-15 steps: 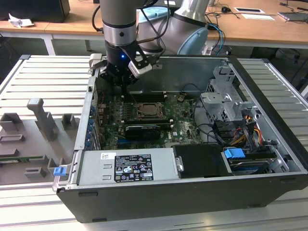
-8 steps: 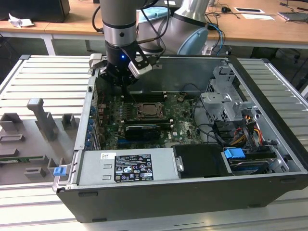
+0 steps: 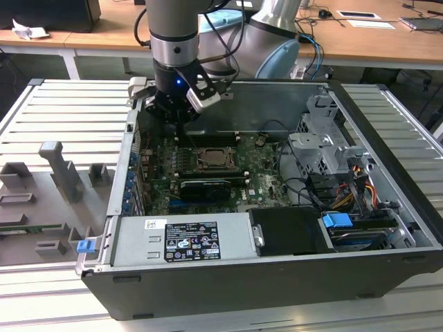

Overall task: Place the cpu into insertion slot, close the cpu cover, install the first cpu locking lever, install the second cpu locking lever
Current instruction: 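Install the first cpu locking lever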

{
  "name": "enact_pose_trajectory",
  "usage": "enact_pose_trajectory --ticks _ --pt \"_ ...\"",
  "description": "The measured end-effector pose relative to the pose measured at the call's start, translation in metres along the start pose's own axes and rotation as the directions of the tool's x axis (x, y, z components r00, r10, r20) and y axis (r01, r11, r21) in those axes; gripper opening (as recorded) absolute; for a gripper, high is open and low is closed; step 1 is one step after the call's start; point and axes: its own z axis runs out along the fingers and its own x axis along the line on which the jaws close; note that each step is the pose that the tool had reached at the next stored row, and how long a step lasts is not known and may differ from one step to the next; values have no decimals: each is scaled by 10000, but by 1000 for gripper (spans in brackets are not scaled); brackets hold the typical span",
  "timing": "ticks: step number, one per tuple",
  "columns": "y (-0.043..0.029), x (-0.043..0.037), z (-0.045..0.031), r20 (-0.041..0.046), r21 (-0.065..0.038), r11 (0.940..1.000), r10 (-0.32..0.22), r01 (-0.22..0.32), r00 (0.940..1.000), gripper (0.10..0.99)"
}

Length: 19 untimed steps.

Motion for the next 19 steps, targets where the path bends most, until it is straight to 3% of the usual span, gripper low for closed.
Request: enact_pose_trajectory --ticks 6,19 --pt "-6 -47 6 2 -1 10000 19 -19 10000 106" --pt "-31 -235 11 11 2 9999 151 -151 9999 106"
